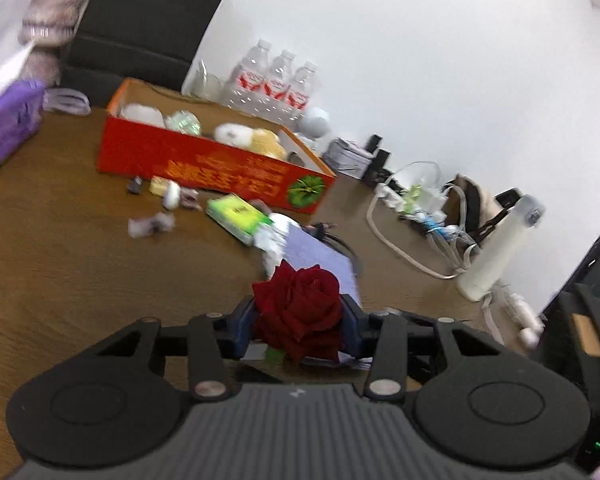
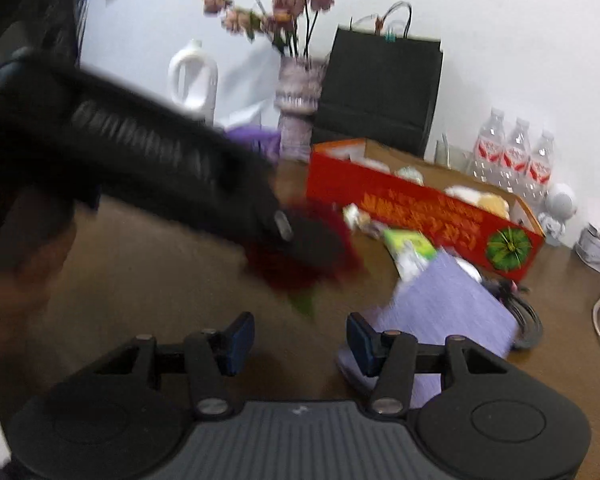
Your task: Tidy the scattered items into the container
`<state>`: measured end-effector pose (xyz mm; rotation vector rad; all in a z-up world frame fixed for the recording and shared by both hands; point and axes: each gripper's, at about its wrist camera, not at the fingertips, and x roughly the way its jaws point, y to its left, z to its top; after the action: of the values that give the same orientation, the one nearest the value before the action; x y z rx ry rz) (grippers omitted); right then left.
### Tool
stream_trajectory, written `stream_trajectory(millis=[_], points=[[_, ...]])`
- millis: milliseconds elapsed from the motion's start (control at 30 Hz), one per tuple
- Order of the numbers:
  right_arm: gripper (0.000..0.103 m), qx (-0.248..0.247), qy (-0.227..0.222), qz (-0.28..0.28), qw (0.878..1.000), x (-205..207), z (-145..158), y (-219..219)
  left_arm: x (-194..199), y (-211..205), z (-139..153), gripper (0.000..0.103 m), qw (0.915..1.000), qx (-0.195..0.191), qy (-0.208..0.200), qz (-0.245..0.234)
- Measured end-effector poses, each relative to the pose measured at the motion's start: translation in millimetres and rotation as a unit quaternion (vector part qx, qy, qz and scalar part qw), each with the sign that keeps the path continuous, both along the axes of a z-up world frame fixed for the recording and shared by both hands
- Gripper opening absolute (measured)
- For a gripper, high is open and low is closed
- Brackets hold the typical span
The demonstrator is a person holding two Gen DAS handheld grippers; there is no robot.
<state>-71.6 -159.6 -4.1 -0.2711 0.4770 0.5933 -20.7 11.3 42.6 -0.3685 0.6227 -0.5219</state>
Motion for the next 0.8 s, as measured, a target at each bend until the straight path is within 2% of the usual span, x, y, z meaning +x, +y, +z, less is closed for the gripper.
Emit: stream_trajectory(millis=[67,133,167,200,233,267,333,367,400,467,500,533,567,600,667,700,733,800], points=[[0.044,0.025,0.006,0.013,1.000,4,2,4,-1,6,-1,0.043,0.9999,-0.011,-0.003,0.008],[0.030,0.035,0.020,0.020,0.999,7,2,6,0,16,-2,0.042,0.9994,-0.025,0.005,0.023],[0.015,0.029,0.029,0.018,0.999,9,0,7,-1,21,-2,0.042,0.9990,-0.033,0.006,0.030],[0.003,0.005,0.036,-0.009,0.999,14,-4,9,-2,27,-2,0.042,0.9986,-0.038,0.004,0.037],[0.001,-0.013,0.036,-0.039,0.999,17,-7,8,-2,31,-3,0.042,0.9984,-0.037,0.003,0.042],[0.001,-0.020,0.048,-0.060,0.997,22,-10,4,-2,33,-4,0.042,0.9985,-0.028,0.002,0.046],[0.001,0.003,0.068,-0.085,0.994,29,-8,-10,0,37,-9,0.042,0.9986,-0.013,0.009,0.050],[0.002,0.004,0.067,-0.090,0.994,29,-7,-14,2,41,-14,0.042,0.9982,-0.026,0.019,0.050],[0.007,-0.001,0.065,-0.094,0.993,29,-6,-15,4,46,-18,0.043,0.9967,-0.053,0.031,0.052],[0.011,-0.004,0.070,-0.073,0.995,25,-4,-11,9,56,-23,0.043,0.9915,-0.108,0.049,0.055],[0.019,-0.004,0.070,-0.039,0.997,18,-2,-6,11,58,-23,0.043,0.9894,-0.125,0.050,0.055],[0.042,-0.002,0.069,-0.007,0.998,12,1,0,13,60,-21,0.043,0.9878,-0.138,0.052,0.050],[0.056,0.001,0.062,0.022,0.998,3,3,7,16,60,-21,0.043,0.9859,-0.152,0.056,0.041],[0.076,0.004,0.048,0.040,0.998,-4,5,11,18,60,-21,0.043,0.9839,-0.164,0.061,0.033],[0.067,0.006,0.013,0.045,0.999,-12,8,23,21,57,-21,0.043,0.9822,-0.172,0.071,0.024],[0.055,0.003,0.003,0.037,0.999,-11,9,27,21,56,-21,0.042,0.9816,-0.174,0.075,0.022],[0.038,0.000,-0.003,0.021,1.000,-8,9,30,20,56,-22,0.042,0.9803,-0.180,0.078,0.020],[0.030,0.017,0.004,0.005,1.000,2,9,26,20,57,-24,0.041,0.9780,-0.191,0.081,0.024]])
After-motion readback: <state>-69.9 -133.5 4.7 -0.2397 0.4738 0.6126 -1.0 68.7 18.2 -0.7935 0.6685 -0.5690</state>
